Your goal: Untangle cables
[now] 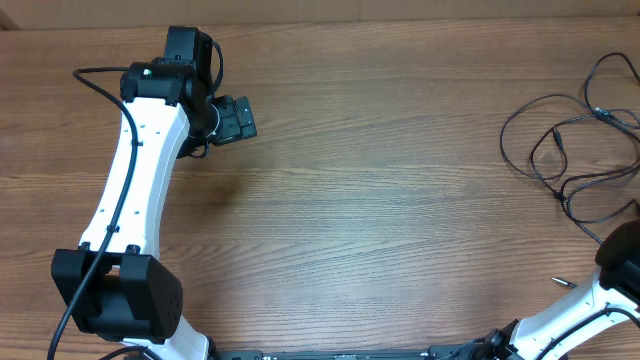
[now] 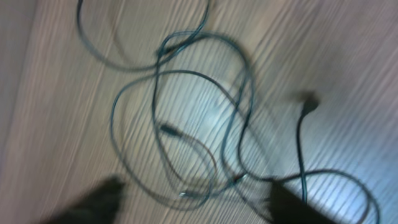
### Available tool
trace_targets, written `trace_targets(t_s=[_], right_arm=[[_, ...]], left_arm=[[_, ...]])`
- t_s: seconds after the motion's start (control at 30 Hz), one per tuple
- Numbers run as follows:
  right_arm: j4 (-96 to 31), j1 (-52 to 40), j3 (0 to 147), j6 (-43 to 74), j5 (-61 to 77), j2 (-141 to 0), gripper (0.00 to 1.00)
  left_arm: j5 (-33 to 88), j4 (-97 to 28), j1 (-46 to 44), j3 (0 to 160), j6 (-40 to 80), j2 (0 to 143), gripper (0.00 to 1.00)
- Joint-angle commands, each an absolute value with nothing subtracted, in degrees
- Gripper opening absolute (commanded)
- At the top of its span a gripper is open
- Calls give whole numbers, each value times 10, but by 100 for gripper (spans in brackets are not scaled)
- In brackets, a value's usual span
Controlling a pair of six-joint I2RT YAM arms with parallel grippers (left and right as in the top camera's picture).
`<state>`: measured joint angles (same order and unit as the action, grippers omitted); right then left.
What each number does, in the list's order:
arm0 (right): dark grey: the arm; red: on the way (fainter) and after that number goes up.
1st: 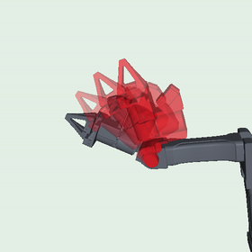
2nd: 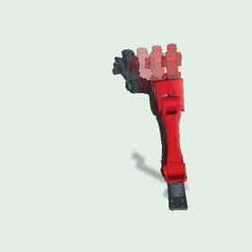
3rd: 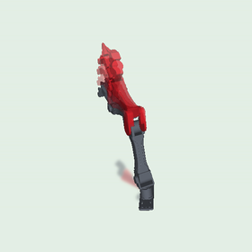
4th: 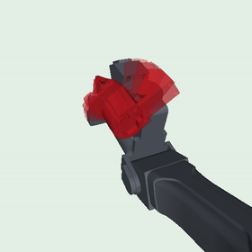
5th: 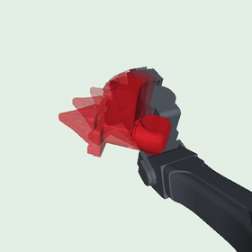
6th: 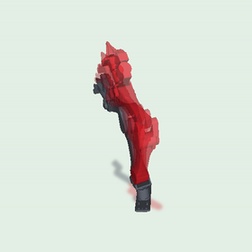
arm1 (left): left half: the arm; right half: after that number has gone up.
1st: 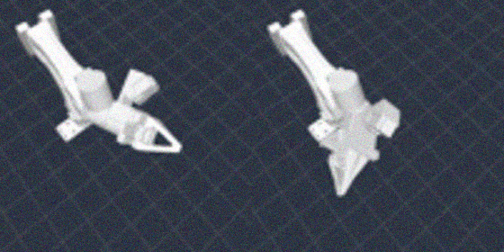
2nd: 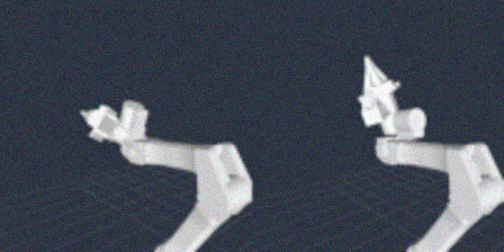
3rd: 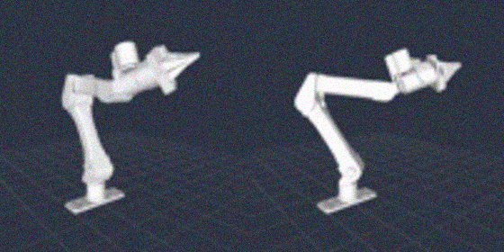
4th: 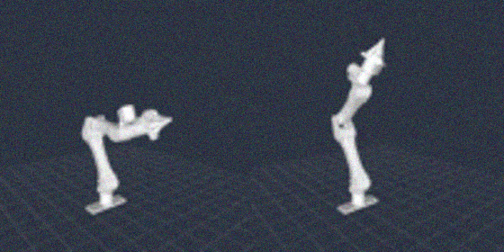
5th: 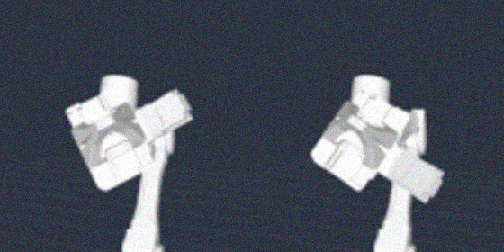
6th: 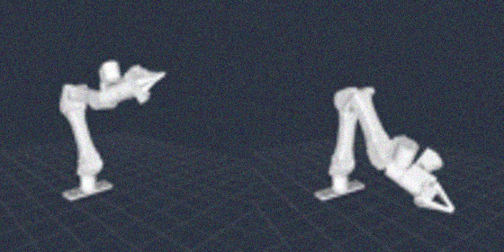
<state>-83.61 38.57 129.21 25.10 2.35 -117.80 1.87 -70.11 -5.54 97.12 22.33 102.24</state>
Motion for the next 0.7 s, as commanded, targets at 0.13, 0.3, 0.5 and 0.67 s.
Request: trace_targets(t_s=[0.13, 0.3, 0.5, 0.67], right_arm=[[-870, 342, 1294, 91, 241, -1165, 98], [-891, 274, 1294, -1, 268, -1165, 100], [-895, 152, 1294, -48, 237, -1165, 100], [-900, 47, 1292, -43, 147, -1166, 100]], left_arm=[[46, -682, -62, 977, 206, 1014, 100], [64, -628, -90, 977, 157, 1014, 100], [60, -573, -145, 977, 72, 1014, 100], [-12, -622, -152, 977, 111, 1015, 100]])
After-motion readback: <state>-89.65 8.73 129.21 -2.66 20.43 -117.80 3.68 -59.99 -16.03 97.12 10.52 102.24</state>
